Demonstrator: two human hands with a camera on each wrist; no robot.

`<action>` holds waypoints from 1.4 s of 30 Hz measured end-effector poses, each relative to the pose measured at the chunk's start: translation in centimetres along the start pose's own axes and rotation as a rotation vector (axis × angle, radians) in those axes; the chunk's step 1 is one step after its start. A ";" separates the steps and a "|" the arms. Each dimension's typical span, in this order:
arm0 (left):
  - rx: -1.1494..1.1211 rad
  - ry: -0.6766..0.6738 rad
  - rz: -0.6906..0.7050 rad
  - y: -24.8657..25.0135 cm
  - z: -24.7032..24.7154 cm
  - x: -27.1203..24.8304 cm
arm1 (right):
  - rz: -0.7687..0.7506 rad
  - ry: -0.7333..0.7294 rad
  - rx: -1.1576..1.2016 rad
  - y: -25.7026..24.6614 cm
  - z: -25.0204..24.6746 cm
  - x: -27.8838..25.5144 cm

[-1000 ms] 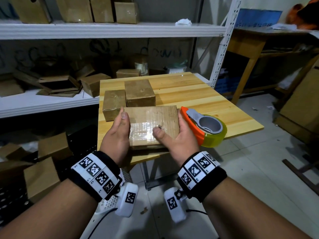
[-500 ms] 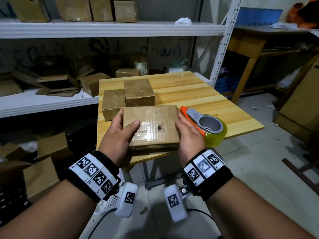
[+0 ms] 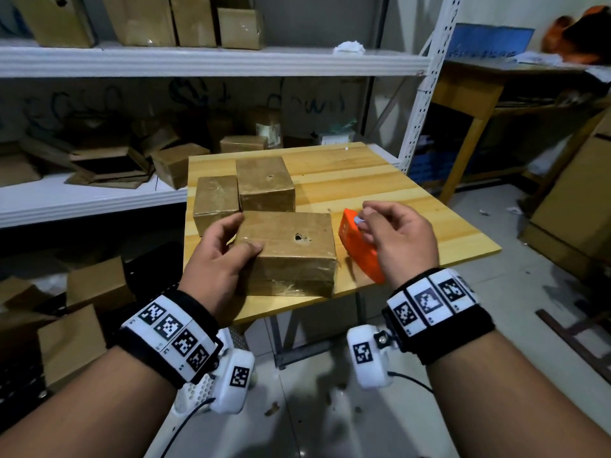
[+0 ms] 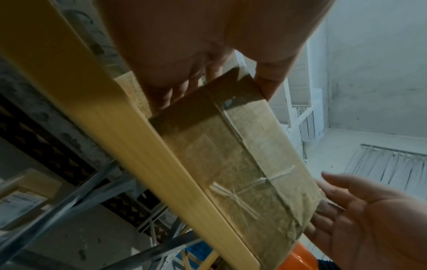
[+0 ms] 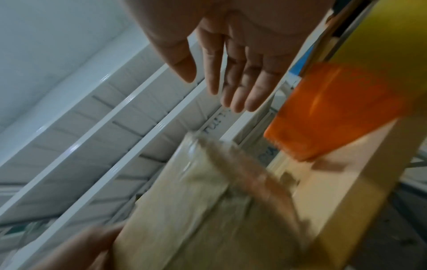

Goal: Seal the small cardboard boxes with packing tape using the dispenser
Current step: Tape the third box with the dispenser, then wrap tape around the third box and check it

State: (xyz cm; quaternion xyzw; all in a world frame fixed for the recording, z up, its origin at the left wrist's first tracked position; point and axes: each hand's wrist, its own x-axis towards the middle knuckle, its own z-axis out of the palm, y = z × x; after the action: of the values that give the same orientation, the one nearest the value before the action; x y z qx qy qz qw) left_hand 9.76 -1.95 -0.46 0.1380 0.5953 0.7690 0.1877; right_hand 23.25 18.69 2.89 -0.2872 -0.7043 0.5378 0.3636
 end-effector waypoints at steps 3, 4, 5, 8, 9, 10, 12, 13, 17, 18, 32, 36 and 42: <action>0.096 -0.018 0.044 0.2 0.0 -0.2 | 0.000 0.001 -0.299 0.6 -1.2 1.3; 0.104 -0.018 0.046 0.2 0.0 -0.2 | -0.003 -0.024 -0.446 1.1 -1.3 1.6; 0.107 -0.011 0.047 0.2 0.0 -0.1 | -0.015 -0.052 -0.578 1.5 -1.4 1.8; 0.077 0.001 0.031 0.0 -0.1 0.1 | -0.075 -0.151 -0.857 1.7 -1.4 1.6; 0.083 -0.010 0.025 -0.1 -0.1 0.0 | -0.090 -0.181 -0.960 1.6 -1.2 1.4; 0.107 -0.009 0.036 0.0 -0.1 0.0 | -0.109 -0.205 -1.058 1.5 -1.1 1.2; 0.171 0.016 0.073 0.1 -0.3 -0.1 | -0.111 -0.243 -1.198 1.2 -1.0 0.8; 0.189 0.023 0.078 0.2 -0.4 -0.1 | -0.110 -0.254 -1.227 1.2 -0.9 0.7; 0.188 0.012 0.079 0.2 -0.7 -0.1 | -0.179 -0.201 -1.192 1.2 -1.3 1.0; 0.202 0.008 0.090 0.2 -0.8 -0.1 | -0.191 -0.175 -1.166 1.0 -1.4 1.1; 0.311 0.075 0.373 4.4 0.6 -0.6 | -0.188 -0.134 -0.262 -4.8 -4.3 0.8; 0.087 -0.087 0.058 5.9 2.8 -1.4 | -0.254 -0.240 -0.191 -5.3 -4.0 0.0; -0.058 -0.326 -0.119 5.0 4.5 -2.1 | -0.292 -0.338 -0.193 -5.7 -3.9 -0.8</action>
State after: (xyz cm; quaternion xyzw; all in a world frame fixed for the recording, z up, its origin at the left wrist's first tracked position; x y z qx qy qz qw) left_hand 13.00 -0.17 5.58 0.2199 0.5417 0.7407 0.3310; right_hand 26.86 18.70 8.88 -0.1215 -0.8375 0.4500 0.2852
